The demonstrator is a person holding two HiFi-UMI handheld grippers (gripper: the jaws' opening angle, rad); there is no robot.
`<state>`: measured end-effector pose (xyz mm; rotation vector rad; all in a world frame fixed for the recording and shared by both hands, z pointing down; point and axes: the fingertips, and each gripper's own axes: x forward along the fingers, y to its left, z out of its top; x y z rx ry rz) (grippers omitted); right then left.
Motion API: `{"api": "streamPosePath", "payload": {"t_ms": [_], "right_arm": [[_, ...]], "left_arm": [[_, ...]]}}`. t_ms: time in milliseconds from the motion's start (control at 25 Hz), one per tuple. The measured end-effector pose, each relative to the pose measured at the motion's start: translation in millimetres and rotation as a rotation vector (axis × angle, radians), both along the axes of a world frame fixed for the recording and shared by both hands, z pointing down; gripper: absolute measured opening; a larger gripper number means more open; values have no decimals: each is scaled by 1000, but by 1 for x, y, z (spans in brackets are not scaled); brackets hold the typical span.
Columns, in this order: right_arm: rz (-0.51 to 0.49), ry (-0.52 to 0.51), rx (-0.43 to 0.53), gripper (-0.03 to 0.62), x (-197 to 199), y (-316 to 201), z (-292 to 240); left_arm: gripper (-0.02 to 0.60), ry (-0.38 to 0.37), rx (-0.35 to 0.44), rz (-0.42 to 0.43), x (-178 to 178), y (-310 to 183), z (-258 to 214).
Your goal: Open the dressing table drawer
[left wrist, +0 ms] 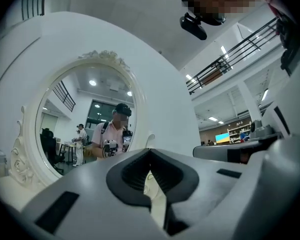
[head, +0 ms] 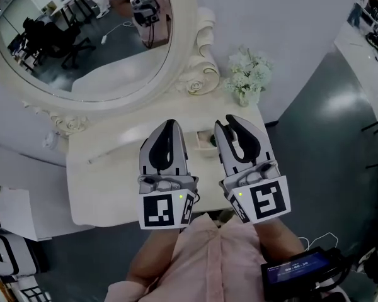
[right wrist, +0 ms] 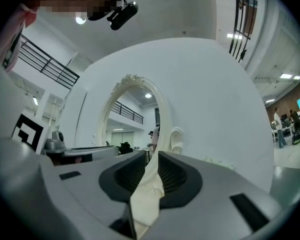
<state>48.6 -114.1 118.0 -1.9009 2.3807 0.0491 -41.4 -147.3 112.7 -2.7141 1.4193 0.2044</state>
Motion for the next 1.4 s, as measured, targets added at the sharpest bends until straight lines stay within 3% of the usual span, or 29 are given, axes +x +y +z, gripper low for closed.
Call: {"api": "streamPosePath", "payload": {"t_ms": [400,1400], "right_arm": [[24,39,46,28,3,14,-12],[-10,42,57,18,2,18,-9]], "left_arm": [[21,-27,34,15,12,16,-6],[21,-42,23,7,18,25,4]]}}
